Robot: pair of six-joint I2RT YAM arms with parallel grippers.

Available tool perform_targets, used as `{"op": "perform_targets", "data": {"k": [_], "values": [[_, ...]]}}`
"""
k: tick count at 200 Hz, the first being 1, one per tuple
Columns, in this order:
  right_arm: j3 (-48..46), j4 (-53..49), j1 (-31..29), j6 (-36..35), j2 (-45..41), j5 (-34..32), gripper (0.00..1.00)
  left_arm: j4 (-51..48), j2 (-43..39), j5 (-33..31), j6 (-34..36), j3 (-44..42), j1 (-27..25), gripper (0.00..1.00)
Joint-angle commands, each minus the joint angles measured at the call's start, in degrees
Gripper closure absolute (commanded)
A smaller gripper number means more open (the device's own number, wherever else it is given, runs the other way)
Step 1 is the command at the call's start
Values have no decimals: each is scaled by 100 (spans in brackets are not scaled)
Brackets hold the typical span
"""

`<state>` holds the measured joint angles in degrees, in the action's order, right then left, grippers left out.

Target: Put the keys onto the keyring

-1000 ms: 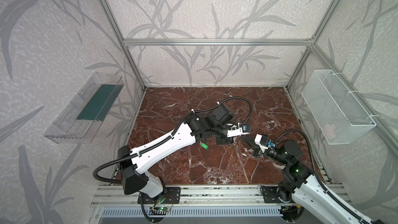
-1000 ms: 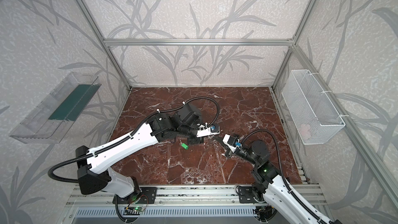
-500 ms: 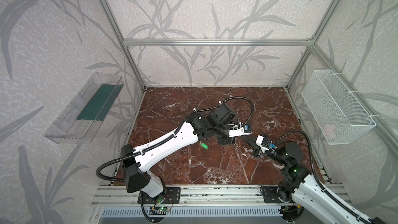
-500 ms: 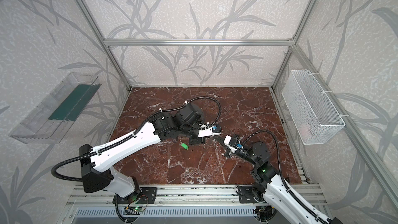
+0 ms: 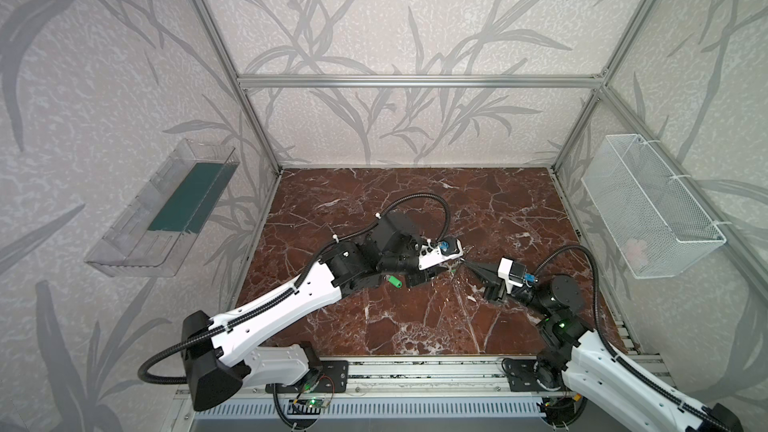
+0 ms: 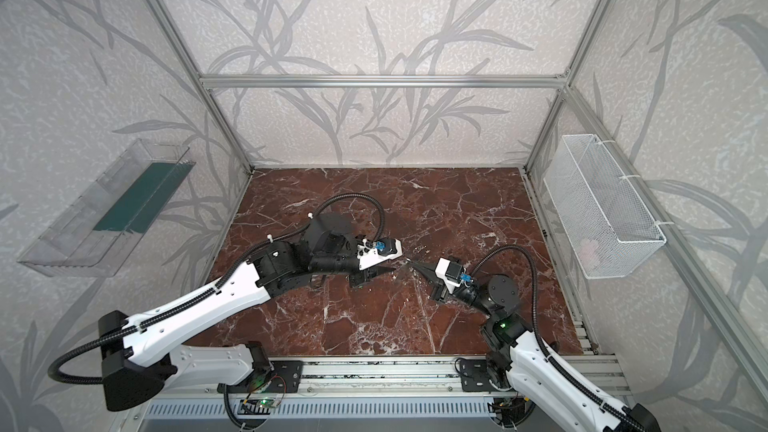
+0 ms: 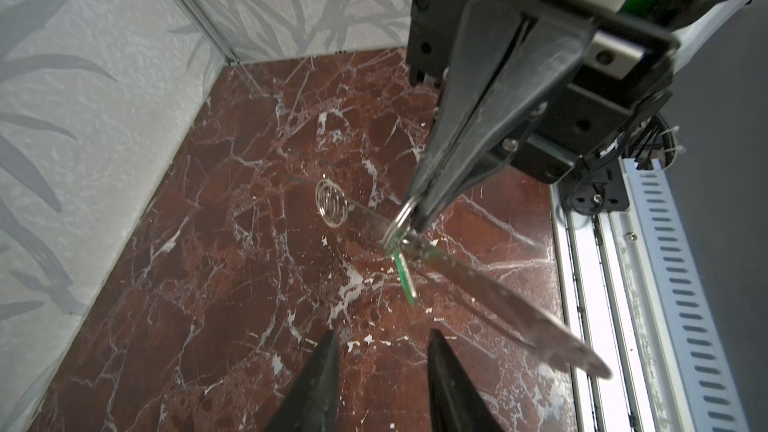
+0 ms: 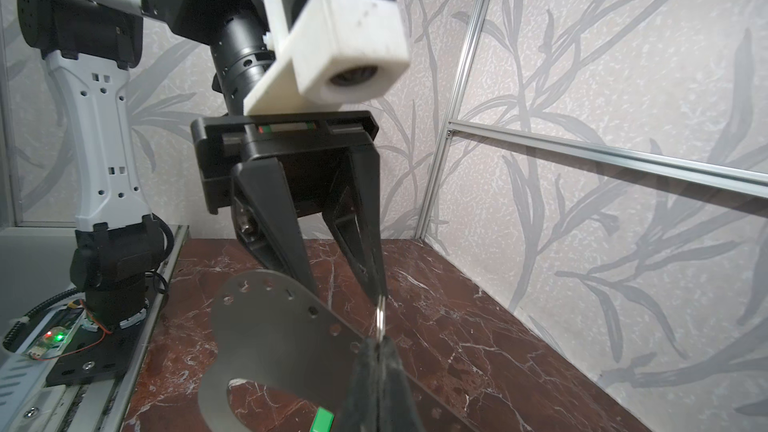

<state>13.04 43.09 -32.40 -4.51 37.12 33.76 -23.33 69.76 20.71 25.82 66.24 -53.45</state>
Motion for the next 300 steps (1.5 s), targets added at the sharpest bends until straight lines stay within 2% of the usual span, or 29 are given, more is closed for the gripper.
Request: {"op": "perform_targets", "data": {"k": [1, 42, 94, 126, 148, 182, 187, 201, 221, 252, 300], "values": [[127, 446, -30, 218, 36, 285, 100, 797, -163, 404, -51, -114, 27, 65], [246, 312, -30, 314, 15, 428, 100, 964, -140, 644, -25, -208, 28, 69], [312, 112, -39, 356, -91, 518, 100, 967, -42, 754, 37, -192, 32, 78], [344, 98, -45, 364, -100, 535, 100, 860, 70, 875, 98, -103, 37, 79], [366, 72, -47, 368, -107, 549, 100, 812, 121, 962, 116, -76, 35, 84], [401, -108, -47, 360, -95, 493, 100, 743, 180, 1111, 180, 43, 37, 100], [407, -272, -50, 345, -115, 412, 97, 673, 192, 1079, 201, 96, 37, 100], [461, -785, -47, 99, -310, 65, 86, 182, 312, 796, 348, 406, 29, 100], [656, -1858, -47, -451, -704, -434, 79, -1050, 682, 340, 586, 1222, -11, 100], [916, -2724, -55, -843, -984, -693, 79, -2640, 1363, -313, 868, 2466, -230, 100], [929, -2528, -79, -763, -814, -596, 79, -3900, 2183, -712, 941, 3877, -454, 100]]}}
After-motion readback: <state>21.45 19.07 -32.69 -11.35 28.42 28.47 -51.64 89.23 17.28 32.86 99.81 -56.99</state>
